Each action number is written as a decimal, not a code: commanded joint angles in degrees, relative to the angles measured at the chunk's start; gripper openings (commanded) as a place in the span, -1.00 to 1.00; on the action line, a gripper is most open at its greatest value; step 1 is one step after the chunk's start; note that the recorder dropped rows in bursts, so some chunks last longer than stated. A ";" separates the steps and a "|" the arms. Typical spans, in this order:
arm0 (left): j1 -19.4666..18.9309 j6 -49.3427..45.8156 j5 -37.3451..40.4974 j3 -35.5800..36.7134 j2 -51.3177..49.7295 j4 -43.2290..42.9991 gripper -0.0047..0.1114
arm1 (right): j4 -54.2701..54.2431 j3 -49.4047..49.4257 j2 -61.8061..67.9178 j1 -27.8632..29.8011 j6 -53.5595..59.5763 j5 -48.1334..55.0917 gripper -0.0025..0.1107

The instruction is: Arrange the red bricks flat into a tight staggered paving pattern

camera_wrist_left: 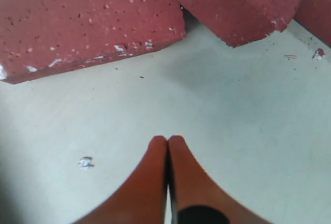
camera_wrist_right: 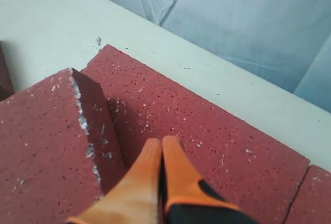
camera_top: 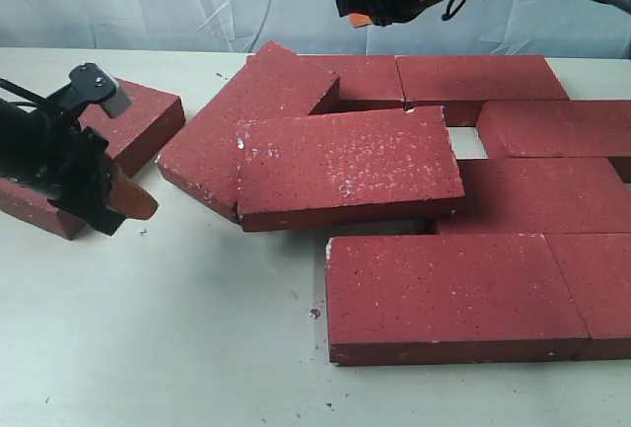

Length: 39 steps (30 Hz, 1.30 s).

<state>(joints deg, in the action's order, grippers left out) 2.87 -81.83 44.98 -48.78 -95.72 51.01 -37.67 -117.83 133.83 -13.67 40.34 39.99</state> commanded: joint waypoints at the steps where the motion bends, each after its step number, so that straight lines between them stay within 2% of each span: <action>1: 0.11 -0.23 1.93 -1.62 -3.26 -0.05 -0.92 | 0.00 -3.35 3.62 -0.51 -0.12 0.16 -0.97; 20: 0.11 -1.72 0.00 -7.72 -13.97 5.11 -0.92 | 0.58 -4.12 8.12 -2.50 0.52 -2.38 -0.97; 25: 0.11 -1.87 -0.23 -8.00 -14.39 6.95 -0.92 | 0.44 -4.12 9.00 -3.24 0.91 -2.27 -0.97; 32: 0.11 -7.32 -3.77 -8.00 -14.39 13.59 -0.92 | 0.43 -4.12 9.00 -5.39 3.14 -2.27 -0.97; 39: 0.11 -7.32 -5.16 -8.12 -14.15 13.67 -0.92 | -0.26 -4.12 9.00 -5.75 3.13 -1.29 -0.97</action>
<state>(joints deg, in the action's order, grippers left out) 2.87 -88.85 40.84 -56.51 -110.08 62.78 -37.22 -121.76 142.88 -19.17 42.94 37.64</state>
